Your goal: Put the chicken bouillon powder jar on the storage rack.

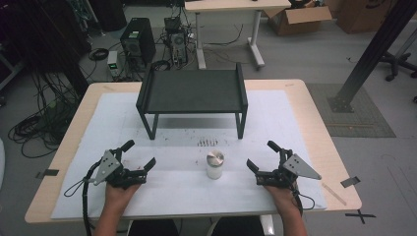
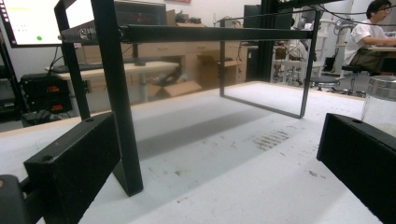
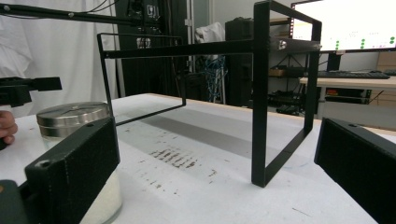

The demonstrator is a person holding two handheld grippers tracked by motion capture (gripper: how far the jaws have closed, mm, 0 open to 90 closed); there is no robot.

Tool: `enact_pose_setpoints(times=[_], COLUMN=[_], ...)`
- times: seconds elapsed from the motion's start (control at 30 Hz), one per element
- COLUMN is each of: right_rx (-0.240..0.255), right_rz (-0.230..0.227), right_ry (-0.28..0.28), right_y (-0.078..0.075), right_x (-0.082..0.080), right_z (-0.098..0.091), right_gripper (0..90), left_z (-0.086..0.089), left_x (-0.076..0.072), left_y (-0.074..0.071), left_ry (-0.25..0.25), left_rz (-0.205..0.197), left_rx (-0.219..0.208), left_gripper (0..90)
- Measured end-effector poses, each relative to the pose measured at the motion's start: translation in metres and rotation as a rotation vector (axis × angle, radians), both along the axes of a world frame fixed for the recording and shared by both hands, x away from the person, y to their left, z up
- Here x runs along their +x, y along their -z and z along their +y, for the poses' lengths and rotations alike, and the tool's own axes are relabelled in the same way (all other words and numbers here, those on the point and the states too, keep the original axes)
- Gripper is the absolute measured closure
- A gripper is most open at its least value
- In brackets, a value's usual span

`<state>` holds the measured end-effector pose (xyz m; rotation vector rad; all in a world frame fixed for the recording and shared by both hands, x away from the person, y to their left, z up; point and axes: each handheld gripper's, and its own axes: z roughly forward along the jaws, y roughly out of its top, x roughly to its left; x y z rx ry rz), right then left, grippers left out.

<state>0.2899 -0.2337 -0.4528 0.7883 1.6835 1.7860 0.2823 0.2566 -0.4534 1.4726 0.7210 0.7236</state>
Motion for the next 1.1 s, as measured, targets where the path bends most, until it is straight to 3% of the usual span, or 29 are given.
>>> enact_pose_setpoints(times=[0.27,0.63,1.1], right_rx=[-0.021,-0.111,-0.23], right_rz=[0.006,0.046,0.117], right_ry=[-0.067,-0.215,-0.318], right_y=[-0.013,-0.029,-0.035], right_x=[0.0,0.002,0.01], right_z=[0.006,0.028,0.052], right_gripper=[0.0,0.0,0.0], left_z=[0.0,0.0,0.0], left_x=[0.0,0.0,0.0], left_y=[0.0,0.0,0.0], left_ry=[0.0,0.001,0.0], left_rz=[0.0,0.001,0.0], left_rx=[0.0,-0.001,-0.001], left_gripper=[0.3,0.3,0.2])
